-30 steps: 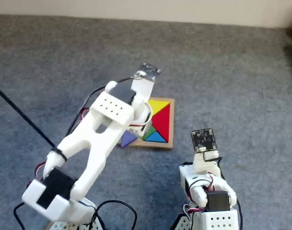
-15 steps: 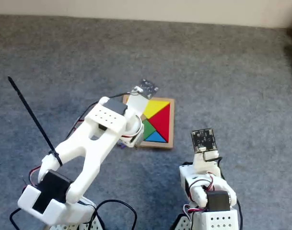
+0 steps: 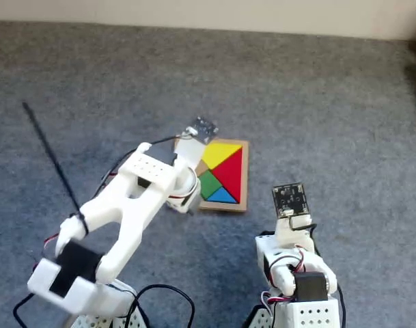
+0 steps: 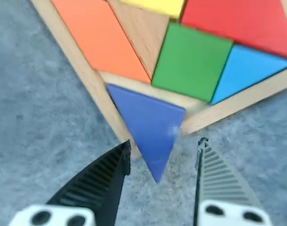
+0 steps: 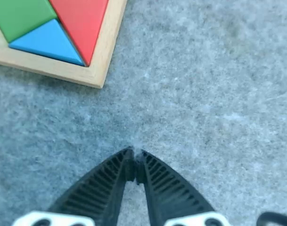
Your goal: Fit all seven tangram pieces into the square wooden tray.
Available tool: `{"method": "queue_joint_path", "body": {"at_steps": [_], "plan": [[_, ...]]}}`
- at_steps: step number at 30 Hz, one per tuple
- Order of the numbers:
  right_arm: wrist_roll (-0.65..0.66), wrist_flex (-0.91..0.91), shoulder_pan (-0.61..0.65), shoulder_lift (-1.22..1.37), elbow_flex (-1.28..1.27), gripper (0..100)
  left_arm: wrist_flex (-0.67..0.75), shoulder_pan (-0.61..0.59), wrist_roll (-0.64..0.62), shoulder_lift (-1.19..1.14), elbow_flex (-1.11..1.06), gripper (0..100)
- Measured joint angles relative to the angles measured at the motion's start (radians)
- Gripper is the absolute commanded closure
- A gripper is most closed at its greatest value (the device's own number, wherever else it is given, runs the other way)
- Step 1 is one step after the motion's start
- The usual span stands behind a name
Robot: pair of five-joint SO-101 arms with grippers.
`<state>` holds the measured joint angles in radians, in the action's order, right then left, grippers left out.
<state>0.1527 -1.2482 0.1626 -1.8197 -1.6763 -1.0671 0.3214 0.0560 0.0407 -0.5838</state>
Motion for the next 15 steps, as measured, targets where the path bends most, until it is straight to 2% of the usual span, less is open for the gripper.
{"method": "queue_joint_path", "body": {"at_steps": [4,15], "plan": [[0.000,0.000,0.000,0.000,0.000,98.1,0.000,0.000,0.000,-0.101,0.034,85],[0.000,0.000,0.000,0.000,0.000,98.1,-0.011,-0.008,0.005,-0.089,0.066,86]]}}
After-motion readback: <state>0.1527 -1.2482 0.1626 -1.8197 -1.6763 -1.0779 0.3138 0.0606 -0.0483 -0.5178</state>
